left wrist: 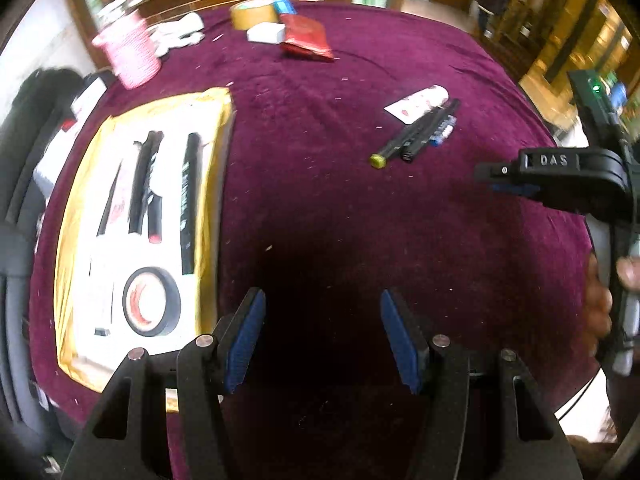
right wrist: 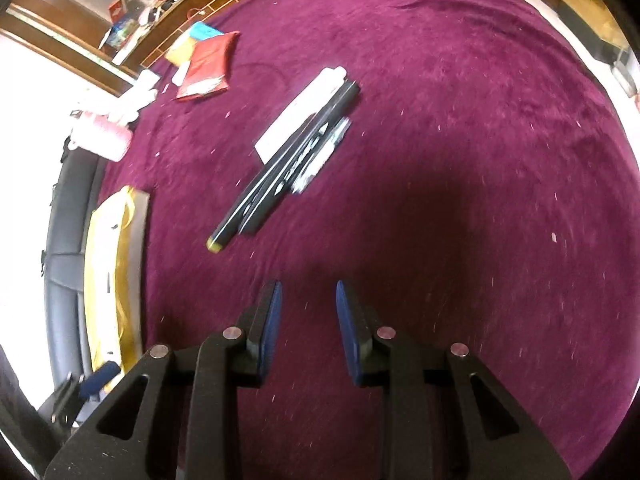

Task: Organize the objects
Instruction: 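Move both open grippers back to the remaining markers and pens, then grasp a yellow-capped black marker with the left gripper while the right grasps a black pen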

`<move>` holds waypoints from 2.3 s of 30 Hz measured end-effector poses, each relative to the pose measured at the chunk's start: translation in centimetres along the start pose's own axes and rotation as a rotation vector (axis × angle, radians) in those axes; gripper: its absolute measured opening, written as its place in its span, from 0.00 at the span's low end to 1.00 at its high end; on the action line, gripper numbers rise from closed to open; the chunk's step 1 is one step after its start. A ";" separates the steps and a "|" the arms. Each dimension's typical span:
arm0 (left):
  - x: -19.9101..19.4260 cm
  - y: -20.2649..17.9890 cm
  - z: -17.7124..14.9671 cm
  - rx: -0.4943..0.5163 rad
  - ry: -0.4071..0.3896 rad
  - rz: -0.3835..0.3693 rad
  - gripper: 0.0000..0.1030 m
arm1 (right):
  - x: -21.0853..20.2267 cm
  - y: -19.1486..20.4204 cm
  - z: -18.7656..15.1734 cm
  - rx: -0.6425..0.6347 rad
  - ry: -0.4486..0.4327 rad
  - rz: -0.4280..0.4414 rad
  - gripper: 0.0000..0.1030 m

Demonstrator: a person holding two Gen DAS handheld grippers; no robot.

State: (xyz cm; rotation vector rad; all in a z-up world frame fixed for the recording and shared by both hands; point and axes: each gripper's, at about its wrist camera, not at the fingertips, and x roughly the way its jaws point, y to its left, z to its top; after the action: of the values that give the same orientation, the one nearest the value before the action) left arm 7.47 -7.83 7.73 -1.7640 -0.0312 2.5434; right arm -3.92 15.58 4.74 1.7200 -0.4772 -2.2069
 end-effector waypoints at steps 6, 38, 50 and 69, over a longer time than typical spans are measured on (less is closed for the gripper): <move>-0.9 3.0 -1.6 -0.123 -0.012 -0.018 0.52 | 1.5 -0.6 3.9 0.047 -0.055 -0.062 0.25; 10.7 -10.1 12.7 0.307 -0.067 -0.151 0.51 | -7.2 -11.2 -1.4 0.150 -0.155 -0.217 0.47; 8.7 -8.7 8.1 0.220 0.002 -0.215 0.11 | -7.1 -12.0 -1.6 0.157 -0.133 -0.129 0.48; 5.8 -7.2 6.7 0.154 -0.074 -0.303 0.11 | -3.0 -6.8 0.4 0.094 -0.077 -0.119 0.47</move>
State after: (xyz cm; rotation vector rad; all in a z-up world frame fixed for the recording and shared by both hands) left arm -0.66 -0.24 4.98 -1.4827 -0.0946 2.3256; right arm -3.82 23.03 4.48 1.7575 -0.5166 -2.3769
